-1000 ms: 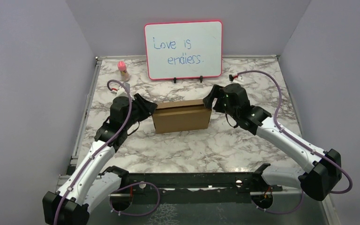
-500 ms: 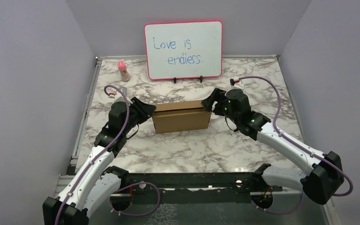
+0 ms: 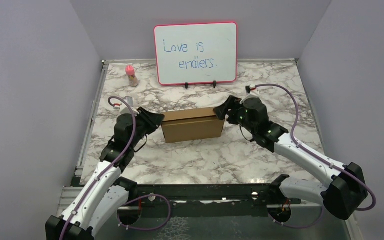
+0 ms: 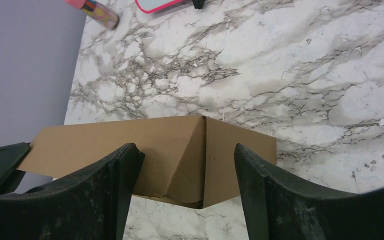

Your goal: Fold the paper box

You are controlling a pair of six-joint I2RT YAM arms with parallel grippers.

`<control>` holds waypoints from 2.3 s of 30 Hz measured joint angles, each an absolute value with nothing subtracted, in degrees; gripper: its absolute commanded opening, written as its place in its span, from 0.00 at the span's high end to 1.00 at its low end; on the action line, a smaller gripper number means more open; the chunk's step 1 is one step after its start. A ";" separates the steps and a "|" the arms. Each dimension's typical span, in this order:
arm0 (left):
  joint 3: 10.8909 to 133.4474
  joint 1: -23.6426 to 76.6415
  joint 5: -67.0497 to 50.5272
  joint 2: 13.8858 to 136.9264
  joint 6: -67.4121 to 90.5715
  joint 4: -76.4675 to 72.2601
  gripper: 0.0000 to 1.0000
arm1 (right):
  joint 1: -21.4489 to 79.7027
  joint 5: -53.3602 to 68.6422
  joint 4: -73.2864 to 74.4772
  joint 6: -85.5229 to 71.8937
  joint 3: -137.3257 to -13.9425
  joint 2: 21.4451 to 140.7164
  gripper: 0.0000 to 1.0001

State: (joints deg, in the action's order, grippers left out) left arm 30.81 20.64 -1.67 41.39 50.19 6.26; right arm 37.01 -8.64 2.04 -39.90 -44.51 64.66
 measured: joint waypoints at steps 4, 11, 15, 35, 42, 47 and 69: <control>30.72 20.64 -1.19 42.11 50.06 5.43 0.80 | 36.60 -7.79 0.86 -39.88 -44.47 65.49 0.26; 30.65 20.62 -0.60 44.53 49.23 2.37 0.80 | 35.20 -5.45 -1.76 -39.86 -43.90 66.67 0.26; 29.36 20.32 -0.56 46.54 48.99 -2.20 0.80 | 34.63 -4.34 -2.11 -39.81 -43.70 66.70 0.26; 29.56 19.05 -4.89 43.16 47.62 -0.99 0.46 | 30.24 4.95 0.71 -36.58 -42.70 62.98 0.19; 30.63 17.17 -7.31 43.72 47.75 4.32 0.45 | 28.51 8.43 1.87 -35.90 -42.70 62.54 0.18; 31.07 16.05 -9.19 43.57 47.81 5.89 0.47 | 27.22 10.72 2.28 -35.57 -42.70 62.52 0.19; 23.51 8.12 -23.97 46.98 55.16 -11.38 0.68 | 21.15 25.41 -15.68 -37.74 -33.98 64.66 0.48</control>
State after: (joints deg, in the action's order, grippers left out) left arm 23.51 8.12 -23.97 46.98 55.16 -11.38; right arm 21.15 25.41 -15.68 -37.74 -33.98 64.66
